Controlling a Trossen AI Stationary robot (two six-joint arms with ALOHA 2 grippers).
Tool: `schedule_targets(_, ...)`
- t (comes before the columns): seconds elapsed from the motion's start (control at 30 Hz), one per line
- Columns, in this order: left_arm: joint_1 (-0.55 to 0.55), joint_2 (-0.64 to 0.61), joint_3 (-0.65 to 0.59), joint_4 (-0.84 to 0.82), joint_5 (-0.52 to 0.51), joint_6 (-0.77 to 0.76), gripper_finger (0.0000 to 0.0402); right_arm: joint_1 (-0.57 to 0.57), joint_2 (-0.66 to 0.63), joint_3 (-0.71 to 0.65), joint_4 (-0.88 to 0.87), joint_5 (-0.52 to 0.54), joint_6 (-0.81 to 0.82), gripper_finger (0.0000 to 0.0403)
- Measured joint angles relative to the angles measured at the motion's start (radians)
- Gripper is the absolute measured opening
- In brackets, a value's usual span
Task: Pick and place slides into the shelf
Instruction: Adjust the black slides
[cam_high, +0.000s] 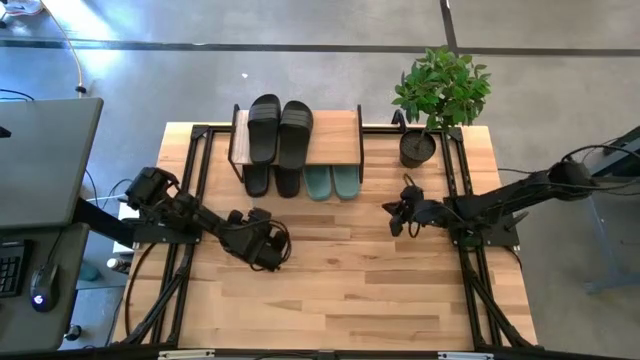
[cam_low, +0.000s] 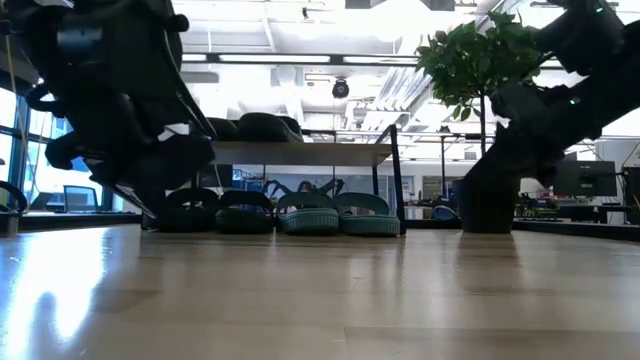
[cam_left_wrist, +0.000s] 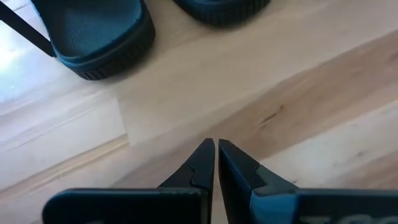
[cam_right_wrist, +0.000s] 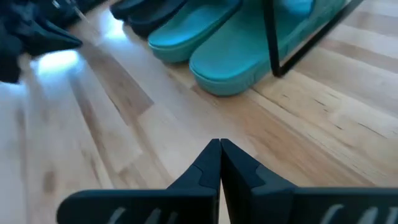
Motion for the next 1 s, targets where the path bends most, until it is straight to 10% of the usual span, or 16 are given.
schedule_targets(0.47,-0.003,-0.005,0.0,0.098,-0.009,0.081,0.0012,0.012,0.397,0.02,0.297,-0.069,0.043,0.0)
schedule_targets(1.0,0.094,-0.339,-0.001,0.254,0.027,0.616,0.0012,-0.036,0.355,0.007,0.458,-0.184,-0.054,0.0)
